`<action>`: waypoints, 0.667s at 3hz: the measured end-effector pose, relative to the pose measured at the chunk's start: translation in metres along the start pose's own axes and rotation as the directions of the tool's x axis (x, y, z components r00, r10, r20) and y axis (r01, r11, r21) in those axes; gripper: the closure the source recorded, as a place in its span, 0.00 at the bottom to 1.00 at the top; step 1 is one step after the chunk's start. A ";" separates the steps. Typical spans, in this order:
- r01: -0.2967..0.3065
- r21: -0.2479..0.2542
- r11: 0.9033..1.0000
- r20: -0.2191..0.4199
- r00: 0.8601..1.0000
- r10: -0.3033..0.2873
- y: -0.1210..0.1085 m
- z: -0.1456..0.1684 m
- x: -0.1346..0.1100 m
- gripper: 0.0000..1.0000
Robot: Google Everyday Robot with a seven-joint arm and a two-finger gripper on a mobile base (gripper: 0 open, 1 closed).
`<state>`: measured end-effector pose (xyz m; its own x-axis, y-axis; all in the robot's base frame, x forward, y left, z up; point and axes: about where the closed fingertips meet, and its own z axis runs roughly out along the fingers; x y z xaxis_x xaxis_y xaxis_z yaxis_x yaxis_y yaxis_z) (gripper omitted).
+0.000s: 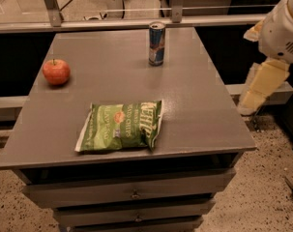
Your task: Move redbull can near apple
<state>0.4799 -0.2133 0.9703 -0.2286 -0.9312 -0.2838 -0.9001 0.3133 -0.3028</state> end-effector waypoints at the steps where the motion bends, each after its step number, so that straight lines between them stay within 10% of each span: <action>1: -0.041 0.078 0.996 0.081 0.996 0.035 -0.049 0.032 -0.014 0.00; 2: -0.114 0.111 0.987 0.211 0.973 0.089 -0.099 0.060 -0.038 0.00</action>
Offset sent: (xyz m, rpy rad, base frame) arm 0.2160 0.0330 -0.0104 0.4437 -0.2508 -0.1139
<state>0.5999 -0.1978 0.9564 -0.2246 -0.8392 -0.4952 -0.8214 0.4365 -0.3671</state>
